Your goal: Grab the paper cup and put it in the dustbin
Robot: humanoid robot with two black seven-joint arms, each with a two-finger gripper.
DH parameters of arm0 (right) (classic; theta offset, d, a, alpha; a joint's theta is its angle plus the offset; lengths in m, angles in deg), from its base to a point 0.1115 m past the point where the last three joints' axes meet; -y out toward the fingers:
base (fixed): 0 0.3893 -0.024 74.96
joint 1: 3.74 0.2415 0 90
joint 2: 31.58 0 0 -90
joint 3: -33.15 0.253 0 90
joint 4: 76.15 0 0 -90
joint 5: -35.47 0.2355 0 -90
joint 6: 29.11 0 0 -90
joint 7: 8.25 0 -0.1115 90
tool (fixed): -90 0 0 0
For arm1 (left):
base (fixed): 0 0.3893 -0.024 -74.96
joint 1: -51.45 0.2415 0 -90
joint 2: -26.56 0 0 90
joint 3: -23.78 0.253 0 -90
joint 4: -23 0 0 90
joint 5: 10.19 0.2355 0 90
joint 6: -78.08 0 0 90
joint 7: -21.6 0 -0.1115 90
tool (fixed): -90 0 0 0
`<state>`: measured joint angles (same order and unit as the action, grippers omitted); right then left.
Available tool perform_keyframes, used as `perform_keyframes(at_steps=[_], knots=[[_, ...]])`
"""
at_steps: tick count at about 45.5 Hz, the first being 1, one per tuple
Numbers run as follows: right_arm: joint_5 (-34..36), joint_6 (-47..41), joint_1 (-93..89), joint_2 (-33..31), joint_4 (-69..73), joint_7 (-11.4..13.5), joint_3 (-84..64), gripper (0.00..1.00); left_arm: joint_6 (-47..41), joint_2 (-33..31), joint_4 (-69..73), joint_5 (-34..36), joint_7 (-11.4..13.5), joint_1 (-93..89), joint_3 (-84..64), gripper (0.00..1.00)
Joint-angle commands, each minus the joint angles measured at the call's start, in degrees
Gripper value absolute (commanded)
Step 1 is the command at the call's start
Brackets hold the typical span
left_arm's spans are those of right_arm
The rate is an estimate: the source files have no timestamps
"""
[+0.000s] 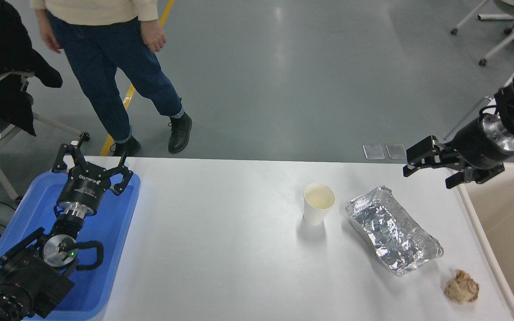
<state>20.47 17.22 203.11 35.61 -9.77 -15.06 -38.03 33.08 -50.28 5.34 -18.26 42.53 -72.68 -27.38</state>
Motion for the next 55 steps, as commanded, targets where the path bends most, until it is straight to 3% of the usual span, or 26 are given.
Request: perform_keyframes(at_steps=[1,13,28,43,55], knots=[[0.0,-1.3,11.0,3.6,3.8,9.2,3.8,1.0,0.0,0.0,0.0,0.0,0.1,0.0,0.0,1.0],[0.9,-1.3,12.3,7.4,3.1,9.3,7.7,1.0,0.0,0.0,0.0,0.0,0.1,0.0,0.0,1.0],[5.8,-1.3,11.8,7.4,2.8,9.1,8.4,1.0,0.0,0.0,0.0,0.0,0.0,0.0,0.0,1.0],[5.3,-1.3,10.1,10.8,3.0,9.0,8.6,1.0,0.0,-0.1,0.0,0.1,0.0,-0.1,0.0,1.0],[6.3,-1.3,1.8,17.2,0.4,9.0,11.9,1.0,0.0,-0.1,0.0,0.1,0.0,-0.1,0.0,1.0]])
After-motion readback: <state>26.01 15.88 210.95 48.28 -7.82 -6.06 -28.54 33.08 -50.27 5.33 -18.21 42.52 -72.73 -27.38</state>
